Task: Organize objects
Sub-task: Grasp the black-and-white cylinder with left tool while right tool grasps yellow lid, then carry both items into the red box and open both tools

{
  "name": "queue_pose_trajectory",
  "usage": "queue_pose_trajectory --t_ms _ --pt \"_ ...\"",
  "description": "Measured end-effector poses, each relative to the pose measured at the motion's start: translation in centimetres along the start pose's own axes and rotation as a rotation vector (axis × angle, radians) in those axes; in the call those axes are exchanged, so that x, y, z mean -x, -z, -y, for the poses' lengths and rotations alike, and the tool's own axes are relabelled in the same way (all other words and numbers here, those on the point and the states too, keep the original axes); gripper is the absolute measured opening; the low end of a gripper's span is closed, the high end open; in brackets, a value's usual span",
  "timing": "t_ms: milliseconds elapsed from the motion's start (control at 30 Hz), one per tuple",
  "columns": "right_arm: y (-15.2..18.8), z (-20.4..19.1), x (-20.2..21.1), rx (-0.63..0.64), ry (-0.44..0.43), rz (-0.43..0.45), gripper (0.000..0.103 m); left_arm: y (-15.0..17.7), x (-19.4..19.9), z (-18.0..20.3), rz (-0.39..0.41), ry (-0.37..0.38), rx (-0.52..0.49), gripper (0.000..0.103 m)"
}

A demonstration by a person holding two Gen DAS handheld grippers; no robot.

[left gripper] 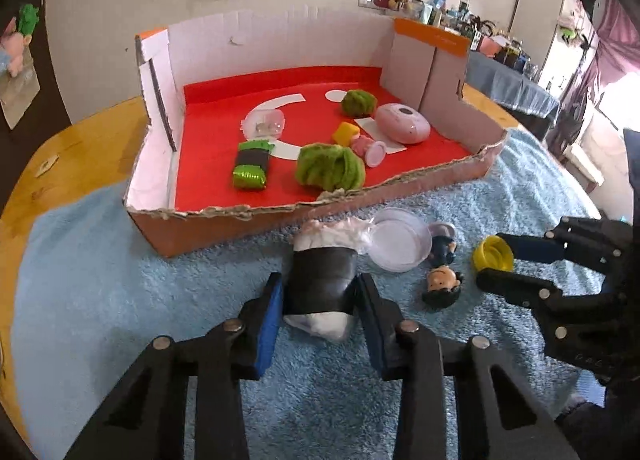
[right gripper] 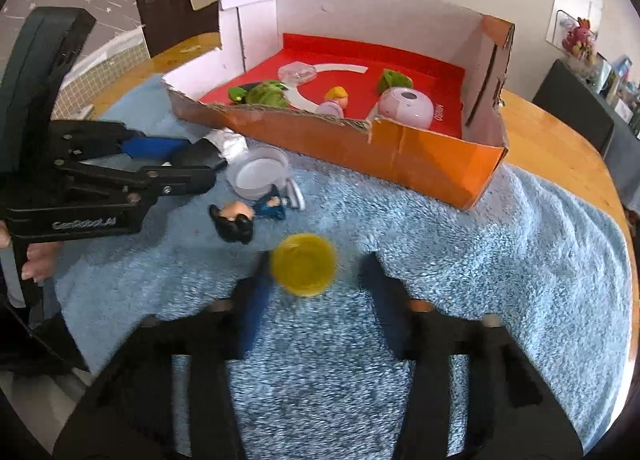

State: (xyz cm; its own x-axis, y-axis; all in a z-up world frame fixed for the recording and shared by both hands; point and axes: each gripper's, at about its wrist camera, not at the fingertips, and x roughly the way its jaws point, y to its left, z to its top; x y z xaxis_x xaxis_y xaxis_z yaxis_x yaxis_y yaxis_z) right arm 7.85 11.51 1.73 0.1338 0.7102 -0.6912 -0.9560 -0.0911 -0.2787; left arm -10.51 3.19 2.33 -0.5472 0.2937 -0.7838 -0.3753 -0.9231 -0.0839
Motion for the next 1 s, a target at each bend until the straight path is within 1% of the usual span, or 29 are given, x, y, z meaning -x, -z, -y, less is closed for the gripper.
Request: queue_pose_trajectory --t_ms 100,167,200,433,533,1000 --pt "0.2 -0.2 0.2 -0.003 0.012 0.014 0.029 0.3 0.7 0.0 0.020 -0.001 0.020 0.038" --pt "0.4 -0.3 0.4 -0.011 0.005 0.018 0.029 0.5 1.5 0.0 0.043 0.003 0.033 0.038" --pt "0.4 -0.3 0.5 -0.032 0.020 0.022 0.029 0.5 1.9 0.0 0.053 0.002 0.036 0.038" --pt "-0.5 -0.8 2.8 -0.046 0.010 0.096 0.029 0.8 5.1 0.1 0.137 -0.009 0.040 0.037" --pt "-0.7 -0.9 3.1 -0.054 0.015 0.111 0.029 1.0 5.7 0.0 0.144 -0.009 0.041 0.037" --pt "-0.5 -1.5 2.7 -0.066 0.019 0.092 0.029 1.7 6.3 -0.3 0.143 -0.005 0.043 0.037"
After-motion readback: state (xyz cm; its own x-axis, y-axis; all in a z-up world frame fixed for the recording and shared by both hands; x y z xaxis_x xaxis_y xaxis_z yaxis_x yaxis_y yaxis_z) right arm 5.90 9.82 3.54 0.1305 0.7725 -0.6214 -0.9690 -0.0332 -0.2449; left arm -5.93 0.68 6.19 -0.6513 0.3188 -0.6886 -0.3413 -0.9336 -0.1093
